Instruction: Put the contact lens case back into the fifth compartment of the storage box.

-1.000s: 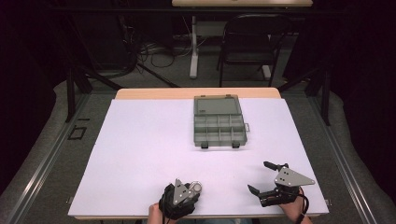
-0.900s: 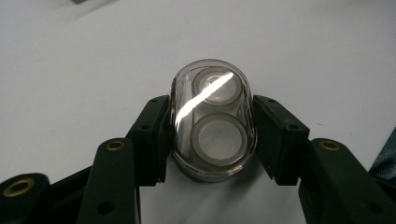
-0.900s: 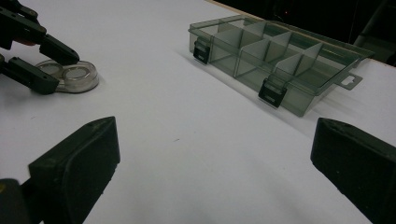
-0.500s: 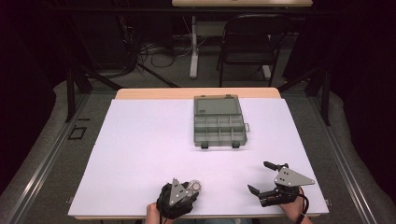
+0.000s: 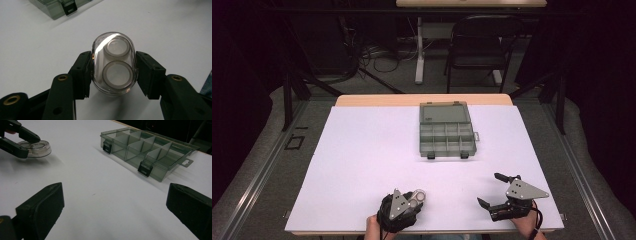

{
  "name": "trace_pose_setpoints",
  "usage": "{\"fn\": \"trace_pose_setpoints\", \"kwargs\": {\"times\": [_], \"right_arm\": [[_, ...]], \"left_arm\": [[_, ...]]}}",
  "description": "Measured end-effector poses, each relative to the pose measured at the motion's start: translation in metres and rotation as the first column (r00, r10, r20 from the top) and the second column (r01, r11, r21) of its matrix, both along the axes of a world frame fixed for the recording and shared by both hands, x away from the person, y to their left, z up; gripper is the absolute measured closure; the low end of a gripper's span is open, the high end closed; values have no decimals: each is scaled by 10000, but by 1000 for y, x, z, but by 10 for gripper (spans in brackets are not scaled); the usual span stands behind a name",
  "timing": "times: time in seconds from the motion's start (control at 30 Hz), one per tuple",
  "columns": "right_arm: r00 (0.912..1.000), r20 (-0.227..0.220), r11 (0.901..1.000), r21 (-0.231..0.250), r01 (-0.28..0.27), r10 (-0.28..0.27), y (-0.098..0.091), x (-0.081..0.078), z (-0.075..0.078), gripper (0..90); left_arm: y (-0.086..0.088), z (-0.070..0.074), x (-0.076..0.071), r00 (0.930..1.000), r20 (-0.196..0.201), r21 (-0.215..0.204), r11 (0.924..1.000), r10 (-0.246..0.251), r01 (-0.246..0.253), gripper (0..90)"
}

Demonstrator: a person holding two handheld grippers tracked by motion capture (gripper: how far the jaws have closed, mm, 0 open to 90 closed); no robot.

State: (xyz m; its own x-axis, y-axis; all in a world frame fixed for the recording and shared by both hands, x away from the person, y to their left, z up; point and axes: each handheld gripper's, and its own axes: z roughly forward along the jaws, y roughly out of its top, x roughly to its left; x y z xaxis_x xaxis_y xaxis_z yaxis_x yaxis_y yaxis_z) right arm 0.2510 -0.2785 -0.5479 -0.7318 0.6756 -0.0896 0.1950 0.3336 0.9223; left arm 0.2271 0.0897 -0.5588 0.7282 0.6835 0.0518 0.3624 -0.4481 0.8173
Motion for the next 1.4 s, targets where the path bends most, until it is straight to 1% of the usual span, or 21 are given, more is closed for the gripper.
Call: {"fn": "trace_pose_setpoints", "kwargs": {"times": [0.4, 0.57, 0.67, 0.93, 1.17, 1.23, 1.4], "right_arm": [[10000, 11, 10000, -14, 11, -11, 0, 0, 0, 12], [10000, -17, 10000, -25, 43, -43, 0, 0, 0, 12], [10000, 12, 10000, -19, 40, -40, 0, 0, 0, 12], [10000, 4, 10000, -92, 36, -36, 1, 0, 0, 12], [10000, -86, 10000, -45, 8, -9, 0, 1, -1, 12], [9999, -102, 10000, -26, 3, -3, 0, 1, -1, 13], [9999, -133, 10000, -87, -13, 12, 1, 2, -1, 13]], "left_arm": [[2, 4, 2, 9998, 210, -123, 9999, 0, 3, 492], [4, 5, 3, 9997, 228, -189, 9998, 26, -22, 492], [4, 7, 4, 9995, 302, -214, 9998, 43, -37, 492], [7, 10, 10, 9995, 298, -292, 9995, 96, -88, 491], [10, 13, 15, 9994, 317, -403, 9991, 160, -147, 491], [11, 14, 16, 9995, 308, -403, 9991, 113, -101, 491], [13, 16, 19, 9991, 394, -450, 9989, 147, -129, 492]]}}
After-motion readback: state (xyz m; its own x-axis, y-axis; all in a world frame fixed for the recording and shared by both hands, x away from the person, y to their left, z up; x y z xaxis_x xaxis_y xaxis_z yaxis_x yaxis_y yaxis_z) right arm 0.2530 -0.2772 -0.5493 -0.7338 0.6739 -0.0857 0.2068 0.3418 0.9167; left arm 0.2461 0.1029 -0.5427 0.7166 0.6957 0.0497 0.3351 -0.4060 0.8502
